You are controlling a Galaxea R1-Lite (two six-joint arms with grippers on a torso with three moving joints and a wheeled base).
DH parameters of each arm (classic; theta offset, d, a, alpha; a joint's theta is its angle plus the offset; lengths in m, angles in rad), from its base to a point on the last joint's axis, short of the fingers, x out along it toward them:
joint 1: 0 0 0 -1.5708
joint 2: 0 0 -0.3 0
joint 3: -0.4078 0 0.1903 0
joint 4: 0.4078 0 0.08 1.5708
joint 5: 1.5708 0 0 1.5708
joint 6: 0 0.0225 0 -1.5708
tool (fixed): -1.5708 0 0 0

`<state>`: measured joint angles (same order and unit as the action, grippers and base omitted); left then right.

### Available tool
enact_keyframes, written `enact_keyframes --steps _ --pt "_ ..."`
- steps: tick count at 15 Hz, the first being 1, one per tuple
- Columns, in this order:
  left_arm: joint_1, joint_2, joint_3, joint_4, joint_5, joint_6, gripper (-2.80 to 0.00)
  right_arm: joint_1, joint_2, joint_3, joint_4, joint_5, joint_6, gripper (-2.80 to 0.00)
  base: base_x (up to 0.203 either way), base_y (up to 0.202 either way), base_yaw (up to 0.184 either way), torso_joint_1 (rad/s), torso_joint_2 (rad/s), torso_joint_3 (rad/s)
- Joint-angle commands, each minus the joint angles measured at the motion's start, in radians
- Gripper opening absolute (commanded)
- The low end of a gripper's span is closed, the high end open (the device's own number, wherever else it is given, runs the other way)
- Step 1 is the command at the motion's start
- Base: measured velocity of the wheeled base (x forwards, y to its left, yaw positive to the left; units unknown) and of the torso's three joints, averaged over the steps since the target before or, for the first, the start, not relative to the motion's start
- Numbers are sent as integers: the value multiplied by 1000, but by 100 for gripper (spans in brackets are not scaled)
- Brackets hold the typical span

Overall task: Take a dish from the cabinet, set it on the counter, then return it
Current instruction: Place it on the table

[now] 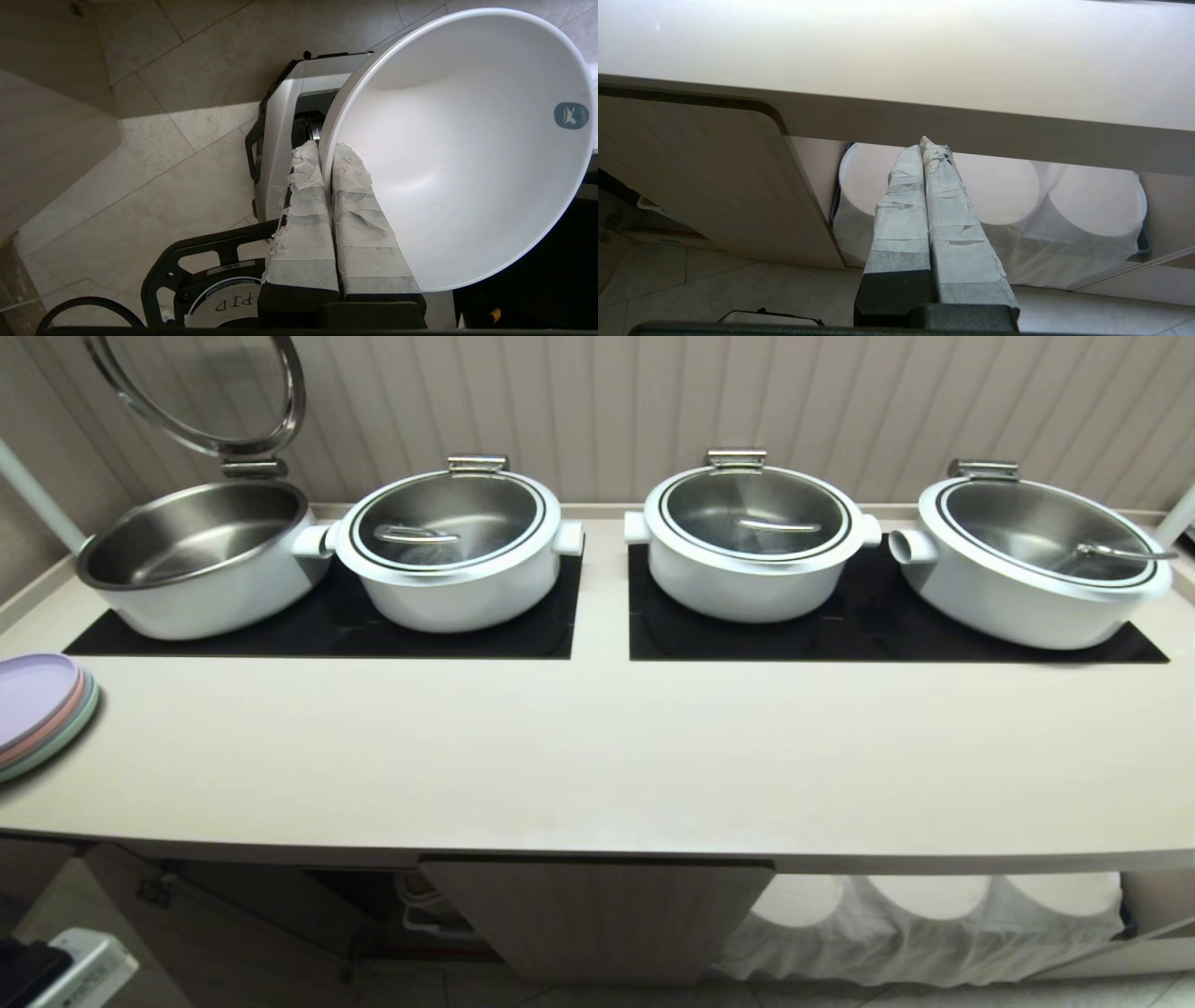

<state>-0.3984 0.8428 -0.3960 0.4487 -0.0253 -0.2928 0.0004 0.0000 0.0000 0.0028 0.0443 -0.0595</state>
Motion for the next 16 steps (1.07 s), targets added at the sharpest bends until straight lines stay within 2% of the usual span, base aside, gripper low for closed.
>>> enact_keyframes --steps 1,12,16 --pt "0 -1 0 2 -1 -2 -280 1 0 0 0 1 0 -280 0 -198 3 -3 2 2" --pt "-7 -4 -2 4 4 2 -280 1 0 0 0 0 0 -280 0 -196 1 4 2 3" --pt "-31 -2 -9 2 4 4 -280 1 0 0 0 0 0 -280 0 -195 0 2 2 1"
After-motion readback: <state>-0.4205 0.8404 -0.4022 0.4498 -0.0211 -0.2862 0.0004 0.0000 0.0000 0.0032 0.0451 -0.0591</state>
